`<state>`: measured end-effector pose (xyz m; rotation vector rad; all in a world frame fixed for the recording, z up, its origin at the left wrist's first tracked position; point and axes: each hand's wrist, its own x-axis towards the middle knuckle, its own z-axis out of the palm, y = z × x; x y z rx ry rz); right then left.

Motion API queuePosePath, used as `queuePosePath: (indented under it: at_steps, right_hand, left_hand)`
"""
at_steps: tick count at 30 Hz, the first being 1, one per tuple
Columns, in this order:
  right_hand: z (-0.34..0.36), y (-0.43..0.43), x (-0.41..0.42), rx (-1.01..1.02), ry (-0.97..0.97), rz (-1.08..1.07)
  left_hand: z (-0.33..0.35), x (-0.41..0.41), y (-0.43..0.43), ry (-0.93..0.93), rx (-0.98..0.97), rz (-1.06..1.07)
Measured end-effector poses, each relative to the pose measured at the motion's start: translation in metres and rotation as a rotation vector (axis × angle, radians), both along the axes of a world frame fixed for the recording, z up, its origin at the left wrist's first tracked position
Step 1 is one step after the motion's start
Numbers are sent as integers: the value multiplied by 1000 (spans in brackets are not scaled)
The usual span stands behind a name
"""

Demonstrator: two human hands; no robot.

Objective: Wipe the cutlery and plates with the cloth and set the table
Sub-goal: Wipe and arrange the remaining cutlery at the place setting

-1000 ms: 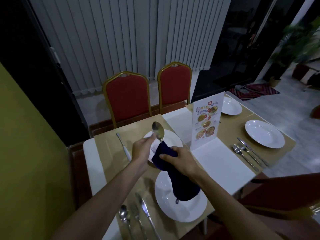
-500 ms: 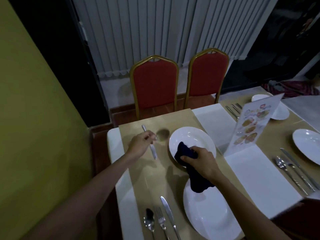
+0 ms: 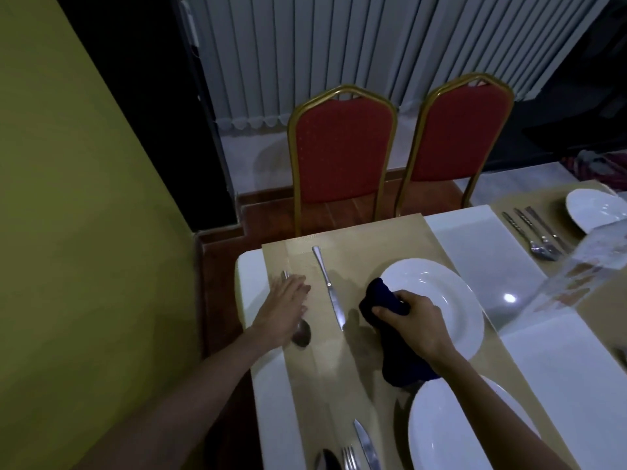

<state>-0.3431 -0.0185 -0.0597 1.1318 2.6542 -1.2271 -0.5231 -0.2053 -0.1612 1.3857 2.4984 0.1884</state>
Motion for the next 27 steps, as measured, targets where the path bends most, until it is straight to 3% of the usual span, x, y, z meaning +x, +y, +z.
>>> queuePosePath:
  at_steps: [2, 5, 15, 19, 23, 27]
  right_hand:
    - [-4, 1, -7, 7, -12, -6]
    - [-8, 2, -16, 1, -19, 4]
    - [-12, 6, -20, -31, -19, 4]
    - [4, 31, -1, 24, 39, -183]
    - [24, 66, 37, 34, 72, -446]
    - [31, 81, 71, 26, 102, -549]
  left_hand:
    - [-11, 4, -6, -100, -68, 108]
    - [-17, -9, -3, -108, -150, 119]
    - [-20, -34, 3, -250, -20, 140]
    - [-16, -13, 20, -171, 187, 149]
    - [7, 59, 79, -122, 368, -15]
    - [25, 136, 144, -115, 166, 48]
